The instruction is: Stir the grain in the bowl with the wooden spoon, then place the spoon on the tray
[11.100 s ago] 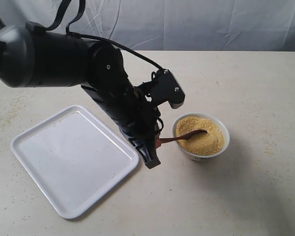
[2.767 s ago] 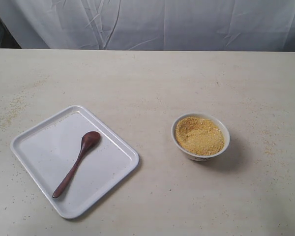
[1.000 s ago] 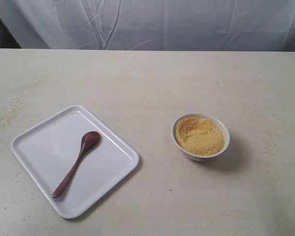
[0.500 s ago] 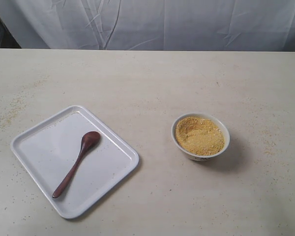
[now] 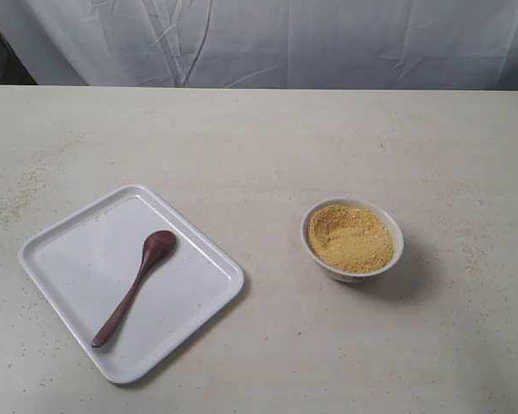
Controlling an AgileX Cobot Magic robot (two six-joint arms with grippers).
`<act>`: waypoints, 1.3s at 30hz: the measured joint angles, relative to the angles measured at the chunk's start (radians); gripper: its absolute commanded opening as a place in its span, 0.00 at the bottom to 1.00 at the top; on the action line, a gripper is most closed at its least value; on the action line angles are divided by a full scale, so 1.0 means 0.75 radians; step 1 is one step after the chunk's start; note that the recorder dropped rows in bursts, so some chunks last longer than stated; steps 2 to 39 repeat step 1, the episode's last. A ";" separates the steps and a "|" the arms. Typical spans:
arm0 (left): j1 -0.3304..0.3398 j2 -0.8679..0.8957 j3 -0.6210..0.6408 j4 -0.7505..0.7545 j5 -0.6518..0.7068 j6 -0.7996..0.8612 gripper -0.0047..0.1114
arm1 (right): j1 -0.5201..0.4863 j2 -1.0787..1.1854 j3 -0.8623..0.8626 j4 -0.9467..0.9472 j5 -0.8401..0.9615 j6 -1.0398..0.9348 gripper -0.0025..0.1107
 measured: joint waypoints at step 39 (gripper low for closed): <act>0.000 0.000 0.000 0.000 0.000 0.000 0.04 | 0.000 0.000 0.000 0.000 0.000 0.000 0.02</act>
